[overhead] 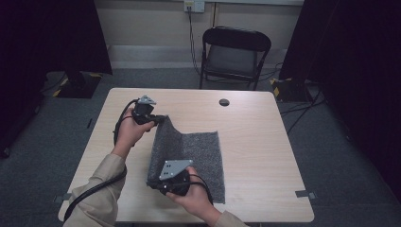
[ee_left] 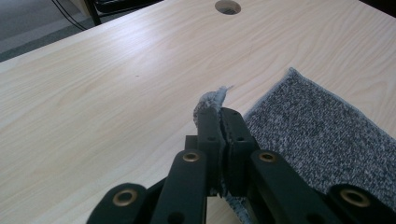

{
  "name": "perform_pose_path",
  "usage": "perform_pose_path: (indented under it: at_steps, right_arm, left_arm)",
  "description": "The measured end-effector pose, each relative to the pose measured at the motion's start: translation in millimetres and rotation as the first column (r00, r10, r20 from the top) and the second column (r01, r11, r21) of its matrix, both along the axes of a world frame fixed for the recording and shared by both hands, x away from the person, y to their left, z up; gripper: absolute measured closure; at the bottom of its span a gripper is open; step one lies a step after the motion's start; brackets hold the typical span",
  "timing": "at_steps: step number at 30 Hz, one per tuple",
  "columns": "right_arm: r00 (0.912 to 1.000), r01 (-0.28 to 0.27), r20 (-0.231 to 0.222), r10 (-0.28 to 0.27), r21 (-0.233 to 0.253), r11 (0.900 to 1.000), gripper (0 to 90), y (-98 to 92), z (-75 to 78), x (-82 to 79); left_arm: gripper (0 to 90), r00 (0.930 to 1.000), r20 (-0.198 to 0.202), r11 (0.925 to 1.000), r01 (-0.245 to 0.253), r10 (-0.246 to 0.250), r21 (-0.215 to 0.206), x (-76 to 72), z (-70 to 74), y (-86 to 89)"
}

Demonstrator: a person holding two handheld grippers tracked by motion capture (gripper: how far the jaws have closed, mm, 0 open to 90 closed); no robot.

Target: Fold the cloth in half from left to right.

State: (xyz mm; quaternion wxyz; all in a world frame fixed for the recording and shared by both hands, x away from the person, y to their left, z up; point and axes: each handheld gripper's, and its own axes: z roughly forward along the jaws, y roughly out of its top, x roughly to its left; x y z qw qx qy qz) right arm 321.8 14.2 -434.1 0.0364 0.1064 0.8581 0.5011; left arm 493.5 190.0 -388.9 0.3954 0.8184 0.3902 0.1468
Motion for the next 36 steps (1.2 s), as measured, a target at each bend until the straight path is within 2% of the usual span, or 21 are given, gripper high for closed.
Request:
perform_pose_path:
  at_steps: [10, 20, 36]
  right_arm:
    - [1.0, 0.007, -0.002, -0.007, 0.01, 1.0, 86.5, -6.5, 2.8, 1.1]
    - [1.0, 0.007, -0.001, -0.007, 0.016, 1.0, 86.5, -6.3, 5.1, 2.3]
    - [0.9998, -0.02, 0.006, 0.02, 0.02, 1.0, 86.5, 11.4, 12.6, 1.6]
  left_arm:
    - [87.7, 1.0, 0.0, 1.0, 0.003, -0.003, -0.007, 2.2, 3.0, -7.2]
    - [87.7, 1.0, 0.003, 1.0, -0.002, 0.002, -0.009, 2.1, 7.0, -4.4]
    - [87.7, 0.9997, 0.005, 0.9997, -0.025, 0.025, -0.007, -2.2, 13.3, 15.8]
